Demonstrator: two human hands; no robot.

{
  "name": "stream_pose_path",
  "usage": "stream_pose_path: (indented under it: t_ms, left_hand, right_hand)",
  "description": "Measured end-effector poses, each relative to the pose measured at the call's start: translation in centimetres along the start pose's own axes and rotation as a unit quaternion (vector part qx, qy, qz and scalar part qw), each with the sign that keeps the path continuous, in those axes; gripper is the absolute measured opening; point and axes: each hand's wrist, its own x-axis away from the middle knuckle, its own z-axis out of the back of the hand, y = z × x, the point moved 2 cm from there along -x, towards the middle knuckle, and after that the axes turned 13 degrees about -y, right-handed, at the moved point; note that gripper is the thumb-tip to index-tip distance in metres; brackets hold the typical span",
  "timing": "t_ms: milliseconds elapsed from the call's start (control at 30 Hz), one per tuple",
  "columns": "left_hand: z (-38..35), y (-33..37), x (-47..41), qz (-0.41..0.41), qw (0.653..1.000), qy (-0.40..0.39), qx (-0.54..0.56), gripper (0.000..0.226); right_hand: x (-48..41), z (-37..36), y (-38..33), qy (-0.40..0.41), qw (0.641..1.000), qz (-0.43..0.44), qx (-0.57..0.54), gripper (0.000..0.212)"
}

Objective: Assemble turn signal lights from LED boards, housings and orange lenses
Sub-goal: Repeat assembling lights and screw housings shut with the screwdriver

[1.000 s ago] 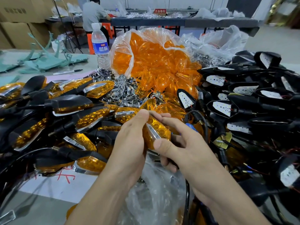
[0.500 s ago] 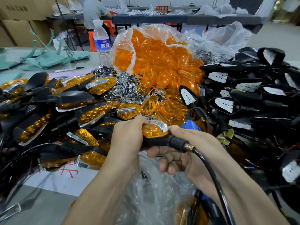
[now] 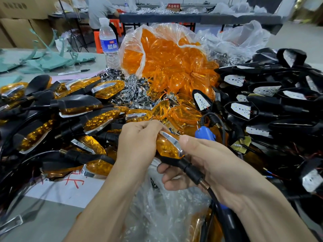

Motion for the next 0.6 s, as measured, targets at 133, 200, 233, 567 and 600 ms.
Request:
stream_pose_path:
  t_ms: [133, 200, 233, 567, 600]
  left_hand:
    - [0.4, 0.0, 0.2, -0.022, 1.0, 0.009, -0.02, 0.027]
    - [0.5, 0.0, 0.1, -0.02, 0.999, 0.013, -0.026, 0.028]
    - [0.5, 0.0, 0.1, -0.017, 0.999, 0.014, -0.028, 0.028]
    - [0.3, 0.9, 0.5, -0.077, 0.992, -0.089, -0.042, 0.027]
    - [0.5, 0.8, 0.5, -0.073, 0.992, -0.105, 0.009, 0.029]
  right_hand:
    - [-0.3, -0.2, 0.1, -0.009, 1.0, 0.017, 0.013, 0.053]
    - [-0.3, -0.3, 0.2, 0.007, 0.999, 0.023, 0.032, 0.044]
    - [-0.3, -0.4, 0.2, 0.013, 0.999, 0.028, 0.035, 0.046]
    - [0.1, 0.3, -1.1, 0.173, 0.96, 0.103, 0.193, 0.03]
    - [0.3, 0.5, -1.4, 0.19, 0.948, 0.114, 0.23, 0.027]
